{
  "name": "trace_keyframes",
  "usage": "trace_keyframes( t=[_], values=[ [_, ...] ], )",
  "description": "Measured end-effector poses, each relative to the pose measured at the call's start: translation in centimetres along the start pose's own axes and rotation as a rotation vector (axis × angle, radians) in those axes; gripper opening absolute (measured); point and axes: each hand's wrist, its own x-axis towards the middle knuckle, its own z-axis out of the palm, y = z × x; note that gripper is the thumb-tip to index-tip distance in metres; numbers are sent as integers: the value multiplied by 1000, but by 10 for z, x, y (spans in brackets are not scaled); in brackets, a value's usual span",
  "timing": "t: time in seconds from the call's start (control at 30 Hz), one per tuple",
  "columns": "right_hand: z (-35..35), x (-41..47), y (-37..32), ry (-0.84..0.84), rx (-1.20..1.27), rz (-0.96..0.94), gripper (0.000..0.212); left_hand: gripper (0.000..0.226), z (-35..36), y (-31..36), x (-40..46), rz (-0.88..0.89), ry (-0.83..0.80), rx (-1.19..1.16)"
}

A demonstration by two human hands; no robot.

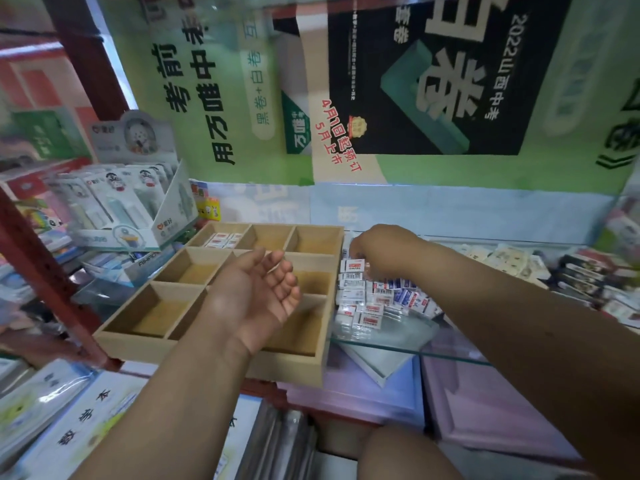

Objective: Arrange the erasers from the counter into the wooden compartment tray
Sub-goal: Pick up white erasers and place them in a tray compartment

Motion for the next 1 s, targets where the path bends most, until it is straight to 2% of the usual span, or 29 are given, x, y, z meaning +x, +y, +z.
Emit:
trace_keyframes(
  t=[0.07, 0.13, 0.23, 0.3, 0.37, 0.47, 0.53, 0.6, 0.67, 0.77, 0.83, 0.9, 1.0],
  values=[
    [5, -1, 0, 46, -48, -31, 27, 28, 5, -3, 0, -9, 9, 2],
    [8, -2, 0, 66, -47, -47, 10, 29, 8, -5, 1, -16, 14, 9],
    [8, -3, 0, 64, 50, -21, 5, 29, 10, -7, 2, -18, 26, 10],
    [5, -3, 2, 87, 129, 17, 25, 29, 11, -8, 4, -20, 41, -9],
    [-7, -7, 5, 140, 262, 49, 35, 30, 14, -10, 7, -35, 53, -36],
    [-37, -16, 1, 213, 459, 14, 32, 34, 20, -14, 11, -102, 35, -85],
    [-49, -20, -10, 186, 608, -53, 31, 40, 25, -19, 13, -155, 3, -139],
    [-54, -23, -24, 121, 654, -130, 30, 48, 28, -23, 15, -176, -28, -211],
    [-53, -23, -28, 88, 663, -170, 27, 48, 28, -26, 16, -164, -37, -291],
    [-46, -21, -11, 163, 661, -103, 27, 37, 22, -24, 18, -114, 42, -359],
    [-33, -20, -1, 158, 546, -23, 32, 36, 16, -21, 16, -100, 90, -373],
    [-14, -19, -1, 66, 373, 17, 37, 37, 11, -20, 13, -87, 107, -376],
    [6, -15, -7, -5, 242, -4, 26, 37, 9, -19, 10, -83, 110, -372]
  ],
)
